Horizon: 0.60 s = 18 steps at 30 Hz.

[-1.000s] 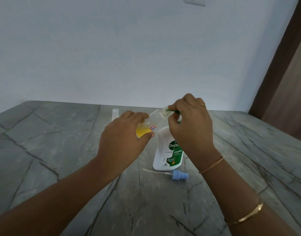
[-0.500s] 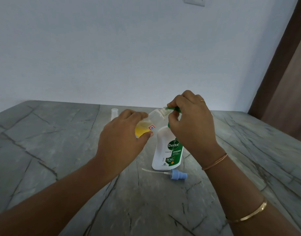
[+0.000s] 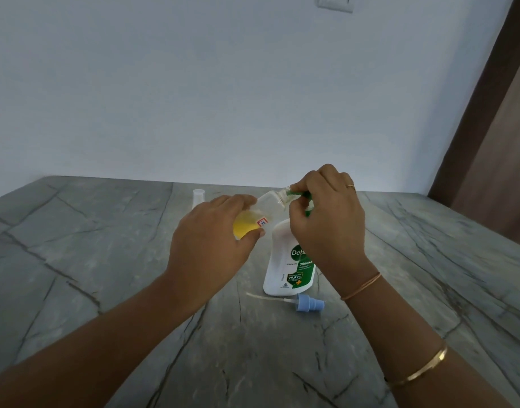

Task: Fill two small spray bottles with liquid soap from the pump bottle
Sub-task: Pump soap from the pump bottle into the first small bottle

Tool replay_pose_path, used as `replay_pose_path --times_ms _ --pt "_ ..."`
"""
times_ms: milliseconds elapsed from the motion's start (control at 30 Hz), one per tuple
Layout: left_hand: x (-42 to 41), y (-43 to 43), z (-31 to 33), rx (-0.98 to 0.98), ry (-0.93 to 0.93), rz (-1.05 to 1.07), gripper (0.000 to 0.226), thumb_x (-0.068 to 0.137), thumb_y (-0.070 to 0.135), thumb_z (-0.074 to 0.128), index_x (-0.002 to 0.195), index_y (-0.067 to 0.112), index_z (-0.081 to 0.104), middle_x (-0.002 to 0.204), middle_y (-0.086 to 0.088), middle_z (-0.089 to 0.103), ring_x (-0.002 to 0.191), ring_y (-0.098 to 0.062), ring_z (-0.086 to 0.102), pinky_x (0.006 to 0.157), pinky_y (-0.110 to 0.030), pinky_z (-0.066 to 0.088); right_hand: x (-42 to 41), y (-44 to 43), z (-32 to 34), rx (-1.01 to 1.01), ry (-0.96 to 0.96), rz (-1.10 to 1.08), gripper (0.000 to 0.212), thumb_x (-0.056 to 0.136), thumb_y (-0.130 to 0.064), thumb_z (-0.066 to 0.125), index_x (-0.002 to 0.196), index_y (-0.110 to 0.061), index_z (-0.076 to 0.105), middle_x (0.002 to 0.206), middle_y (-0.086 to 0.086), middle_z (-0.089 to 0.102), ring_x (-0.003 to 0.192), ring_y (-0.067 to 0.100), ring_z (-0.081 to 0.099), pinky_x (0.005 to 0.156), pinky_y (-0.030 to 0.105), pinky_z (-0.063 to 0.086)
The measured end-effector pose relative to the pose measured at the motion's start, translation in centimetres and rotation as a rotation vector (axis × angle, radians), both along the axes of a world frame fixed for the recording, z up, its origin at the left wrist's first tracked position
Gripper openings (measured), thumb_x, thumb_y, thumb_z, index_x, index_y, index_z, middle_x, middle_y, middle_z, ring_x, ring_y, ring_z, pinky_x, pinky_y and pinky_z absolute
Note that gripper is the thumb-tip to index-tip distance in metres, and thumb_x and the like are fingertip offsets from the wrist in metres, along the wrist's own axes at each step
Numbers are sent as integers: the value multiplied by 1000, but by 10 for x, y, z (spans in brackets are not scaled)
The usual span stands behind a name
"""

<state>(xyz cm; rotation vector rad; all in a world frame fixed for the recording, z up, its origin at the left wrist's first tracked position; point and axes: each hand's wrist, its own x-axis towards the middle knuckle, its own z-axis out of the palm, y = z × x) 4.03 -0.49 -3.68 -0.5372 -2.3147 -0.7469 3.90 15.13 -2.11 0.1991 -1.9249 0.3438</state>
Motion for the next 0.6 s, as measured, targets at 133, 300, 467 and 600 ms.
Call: replay_pose_path --times_ms 133,300,467,600 --pt "1 2 0 15 -6 -10 46 77 43 66 118 23 58 115 3 64 99 -18 58 79 -28 41 3 2 8 21 -43 9 12 70 -6 54 77 -8 63 77 6 56 72 24 51 53 26 35" --pt "0 2 1 17 -1 -5 47 78 43 65 119 23 57 118 3 63 101 -19 58 82 -27 39 2 2 6 18 -1 2 12 72 -9 50 74 -7 62 74 6 56 70 24 51 54 24 32" --pt "0 1 1 8 5 -8 45 77 42 67 117 24 58 116 5 64 101 -19 58 81 -29 41 -1 -1 -3 15 62 -23 19 74 -14 44 72 -6 61 74 7 56 71 23 48 51 23 32" --pt "-1 0 -2 -6 -17 11 44 77 43 66 117 27 57 115 7 63 102 -18 56 80 -28 40 -4 -2 -8 9 51 -23 18 73 -12 44 73 -7 61 75 6 55 74 17 42 53 23 30"
